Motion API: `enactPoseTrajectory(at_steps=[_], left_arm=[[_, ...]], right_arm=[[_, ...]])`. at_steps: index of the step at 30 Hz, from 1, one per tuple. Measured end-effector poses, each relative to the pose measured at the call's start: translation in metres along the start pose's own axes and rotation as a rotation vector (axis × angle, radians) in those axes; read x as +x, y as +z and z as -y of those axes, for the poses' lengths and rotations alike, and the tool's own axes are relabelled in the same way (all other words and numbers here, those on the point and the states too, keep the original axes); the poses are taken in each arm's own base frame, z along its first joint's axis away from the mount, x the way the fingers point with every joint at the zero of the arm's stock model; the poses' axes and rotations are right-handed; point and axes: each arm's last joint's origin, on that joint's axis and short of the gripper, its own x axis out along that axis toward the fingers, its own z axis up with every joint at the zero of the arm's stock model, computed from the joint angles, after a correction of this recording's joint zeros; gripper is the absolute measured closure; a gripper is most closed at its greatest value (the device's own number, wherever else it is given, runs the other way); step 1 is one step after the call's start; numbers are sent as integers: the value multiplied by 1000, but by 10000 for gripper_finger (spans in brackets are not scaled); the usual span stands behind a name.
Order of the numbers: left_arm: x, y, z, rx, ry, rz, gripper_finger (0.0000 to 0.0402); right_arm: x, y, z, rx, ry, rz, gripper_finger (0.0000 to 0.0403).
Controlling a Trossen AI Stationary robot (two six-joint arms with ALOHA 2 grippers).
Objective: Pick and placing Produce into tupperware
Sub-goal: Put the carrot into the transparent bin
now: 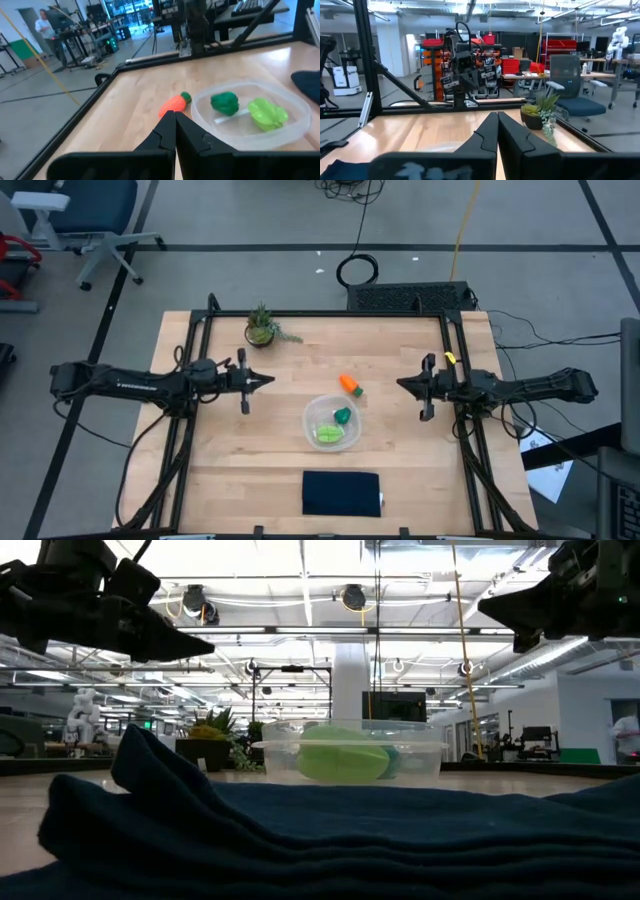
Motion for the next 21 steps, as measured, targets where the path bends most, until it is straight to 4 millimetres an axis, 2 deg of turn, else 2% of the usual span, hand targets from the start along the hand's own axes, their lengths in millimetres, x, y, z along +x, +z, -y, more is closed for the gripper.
enactPoseTrajectory(at_steps=[6,12,21], left_arm=[[-5,1,0,6,-9,-4,402],[-6,1,2,54,-76,-5,401],[-6,0,-1,41,-51,-10,395]], right_arm=[[0,-2,2,-1,-15,-15,403],[0,-14,4,3,-17,-145,403],[0,-16,5,-3,-24,-166,403]])
